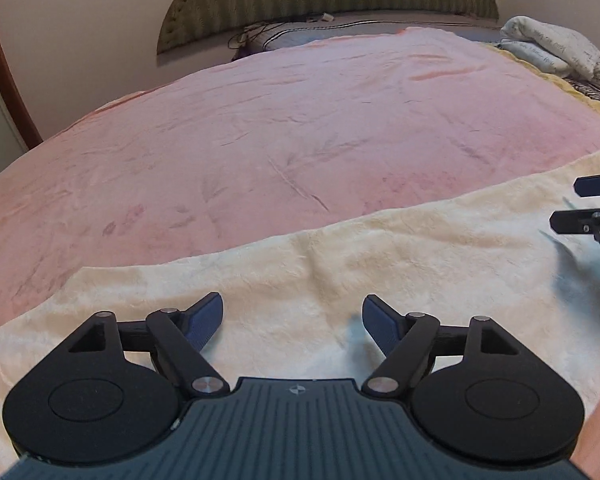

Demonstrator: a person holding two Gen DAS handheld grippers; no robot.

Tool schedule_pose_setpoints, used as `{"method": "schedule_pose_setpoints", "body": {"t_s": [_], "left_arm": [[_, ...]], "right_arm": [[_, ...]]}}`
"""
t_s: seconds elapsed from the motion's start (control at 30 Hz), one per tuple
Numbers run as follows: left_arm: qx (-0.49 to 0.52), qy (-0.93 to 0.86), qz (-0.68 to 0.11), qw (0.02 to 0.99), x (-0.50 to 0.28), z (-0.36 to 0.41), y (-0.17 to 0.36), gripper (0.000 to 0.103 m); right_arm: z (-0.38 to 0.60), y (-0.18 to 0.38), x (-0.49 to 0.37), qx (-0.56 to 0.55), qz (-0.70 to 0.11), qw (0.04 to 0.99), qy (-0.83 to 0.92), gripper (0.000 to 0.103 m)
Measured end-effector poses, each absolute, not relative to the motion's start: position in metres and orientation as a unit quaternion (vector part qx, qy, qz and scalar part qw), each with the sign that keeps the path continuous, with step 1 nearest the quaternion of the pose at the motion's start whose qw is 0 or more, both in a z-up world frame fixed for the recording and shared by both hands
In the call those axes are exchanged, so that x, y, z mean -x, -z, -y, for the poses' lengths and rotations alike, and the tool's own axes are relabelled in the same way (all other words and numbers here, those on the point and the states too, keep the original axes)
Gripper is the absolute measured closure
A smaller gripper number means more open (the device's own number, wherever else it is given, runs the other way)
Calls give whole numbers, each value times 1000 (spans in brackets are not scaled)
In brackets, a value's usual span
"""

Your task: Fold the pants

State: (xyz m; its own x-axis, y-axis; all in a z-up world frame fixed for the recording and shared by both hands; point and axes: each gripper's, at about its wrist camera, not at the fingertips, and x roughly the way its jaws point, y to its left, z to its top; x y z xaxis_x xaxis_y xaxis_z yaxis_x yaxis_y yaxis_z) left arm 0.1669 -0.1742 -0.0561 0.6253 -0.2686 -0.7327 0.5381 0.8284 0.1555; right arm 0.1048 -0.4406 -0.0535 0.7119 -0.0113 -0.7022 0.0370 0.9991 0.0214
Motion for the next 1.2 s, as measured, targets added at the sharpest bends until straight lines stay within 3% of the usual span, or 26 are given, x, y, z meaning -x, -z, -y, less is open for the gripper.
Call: {"method": "schedule_pose_setpoints", "body": {"t_s": [0.13, 0.2, 0.27, 0.53, 0.7, 0.97, 1.2], "left_arm": [[-210, 243, -366, 874, -154, 186, 74, 18], [-215, 228, -347, 884, -153, 191, 77, 12], [-213, 222, -352, 884, -152, 191, 73, 16], [-190, 209, -341, 897, -128, 163, 62, 15], [-160, 176, -337, 911, -114, 112, 47, 13], [-105, 77, -352, 927, -101, 20, 33, 13], [-51, -78, -336, 937, -92, -91, 20, 13]], "right_arm": [[425, 66, -89, -12, -399, 917, -23, 35], [436, 73, -93, -45, -390, 920, -21, 30], [447, 70, -97, -81, -380, 921, 1, 30], [414, 61, -74, -50, -373, 926, -34, 30], [393, 58, -74, -49, -343, 938, 11, 28], [315, 50, -88, -9, -349, 931, -107, 28], [206, 24, -88, 54, -282, 919, -270, 28]]}}
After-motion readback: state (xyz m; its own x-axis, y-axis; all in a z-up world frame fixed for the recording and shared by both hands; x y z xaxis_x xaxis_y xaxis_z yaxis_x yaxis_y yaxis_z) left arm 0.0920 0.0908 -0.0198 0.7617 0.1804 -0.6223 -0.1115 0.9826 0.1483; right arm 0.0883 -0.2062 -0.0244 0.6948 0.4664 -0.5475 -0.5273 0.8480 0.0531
